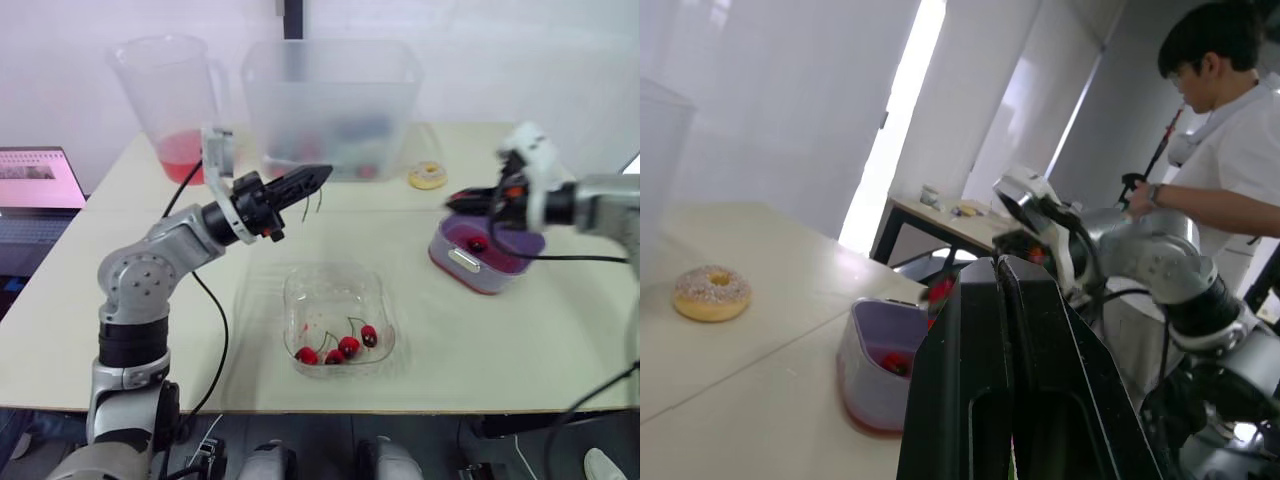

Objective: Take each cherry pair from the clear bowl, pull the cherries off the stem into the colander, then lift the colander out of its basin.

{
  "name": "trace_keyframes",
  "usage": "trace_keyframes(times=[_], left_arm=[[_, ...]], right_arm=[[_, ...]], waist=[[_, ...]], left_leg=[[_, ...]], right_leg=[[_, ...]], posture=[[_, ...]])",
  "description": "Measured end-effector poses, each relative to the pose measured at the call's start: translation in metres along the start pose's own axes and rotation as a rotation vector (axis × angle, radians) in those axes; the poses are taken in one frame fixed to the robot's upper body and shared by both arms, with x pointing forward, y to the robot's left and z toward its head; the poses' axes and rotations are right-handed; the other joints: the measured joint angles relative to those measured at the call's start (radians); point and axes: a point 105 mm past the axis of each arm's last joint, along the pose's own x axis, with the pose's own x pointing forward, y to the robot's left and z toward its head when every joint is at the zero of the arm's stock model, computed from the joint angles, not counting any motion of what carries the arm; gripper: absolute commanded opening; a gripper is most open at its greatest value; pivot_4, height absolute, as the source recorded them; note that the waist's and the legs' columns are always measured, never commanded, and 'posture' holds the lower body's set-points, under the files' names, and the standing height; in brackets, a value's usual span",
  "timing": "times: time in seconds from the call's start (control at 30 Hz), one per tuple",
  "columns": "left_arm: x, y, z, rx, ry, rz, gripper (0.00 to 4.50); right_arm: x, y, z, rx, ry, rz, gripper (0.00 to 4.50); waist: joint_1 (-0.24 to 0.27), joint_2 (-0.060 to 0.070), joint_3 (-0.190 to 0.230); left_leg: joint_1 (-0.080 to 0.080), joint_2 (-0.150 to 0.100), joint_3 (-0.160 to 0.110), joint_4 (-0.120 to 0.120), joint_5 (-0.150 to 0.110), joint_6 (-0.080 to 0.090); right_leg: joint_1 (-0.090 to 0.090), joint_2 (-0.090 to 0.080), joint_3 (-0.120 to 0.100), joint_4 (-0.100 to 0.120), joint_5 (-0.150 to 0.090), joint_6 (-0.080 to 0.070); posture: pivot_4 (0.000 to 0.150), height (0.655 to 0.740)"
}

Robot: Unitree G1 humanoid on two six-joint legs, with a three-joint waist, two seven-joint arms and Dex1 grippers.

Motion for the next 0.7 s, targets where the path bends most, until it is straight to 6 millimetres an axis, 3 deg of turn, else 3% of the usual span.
trace_keyframes(times=[0.07, 0.23, 0.4, 0.53, 0.6, 0.7], left_arm=[[-0.001, 0.0, -0.002, -0.005, 0.002, 0.002, 0.0], [-0.001, -0.002, -0.005, -0.003, 0.01, -0.001, 0.0], [-0.004, -0.002, -0.008, -0.003, 0.016, 0.005, 0.0], [-0.005, -0.003, -0.008, 0.009, 0.024, 0.009, 0.0], [-0.006, -0.003, -0.008, 0.011, 0.027, 0.014, 0.0], [-0.009, -0.002, -0.009, 0.013, 0.032, 0.033, 0.0]], right_arm=[[0.002, -0.013, -0.019, -0.013, 0.069, -0.038, 0.24], [0.012, -0.019, -0.048, -0.035, 0.163, -0.025, 0.24], [0.027, -0.014, -0.072, -0.009, 0.206, 0.005, 2.52], [0.027, -0.014, -0.076, -0.006, 0.224, 0.012, 4.49], [0.026, -0.015, -0.073, -0.015, 0.222, 0.009, 4.49], [0.02, -0.017, -0.046, -0.034, 0.162, 0.017, 4.49]], waist=[[-0.008, 0.0, 0.0], [-0.015, 0.001, 0.0], [-0.012, 0.001, 0.0], [-0.001, 0.001, 0.001], [0.003, 0.001, 0.001], [0.004, 0.001, 0.001]], left_leg=[[0.0, 0.001, 0.001, 0.0, 0.0, -0.001], [0.0, 0.002, 0.001, -0.001, 0.001, -0.001], [0.0, 0.001, 0.001, 0.0, 0.001, -0.002], [0.0, 0.001, 0.001, 0.001, 0.001, -0.002], [0.0, 0.001, 0.001, 0.001, 0.001, -0.003], [0.0, 0.001, 0.0, 0.001, 0.001, -0.003]], right_leg=[[-0.001, 0.0, 0.001, 0.001, 0.0, 0.0], [-0.001, 0.0, 0.001, 0.001, 0.0, 0.0], [-0.001, 0.0, 0.0, 0.001, 0.0, 0.0], [-0.001, 0.0, 0.0, 0.001, 0.0, 0.0], [-0.001, 0.0, 0.0, 0.001, 0.0, 0.0], [-0.001, 0.0, 0.0, 0.001, 0.0, 0.0]], posture=[[0.15, 0.6863], [0.15, 0.6863], [0.15, 0.6863], [0.15, 0.6863], [0.15, 0.6863], [0.15, 0.6863]])
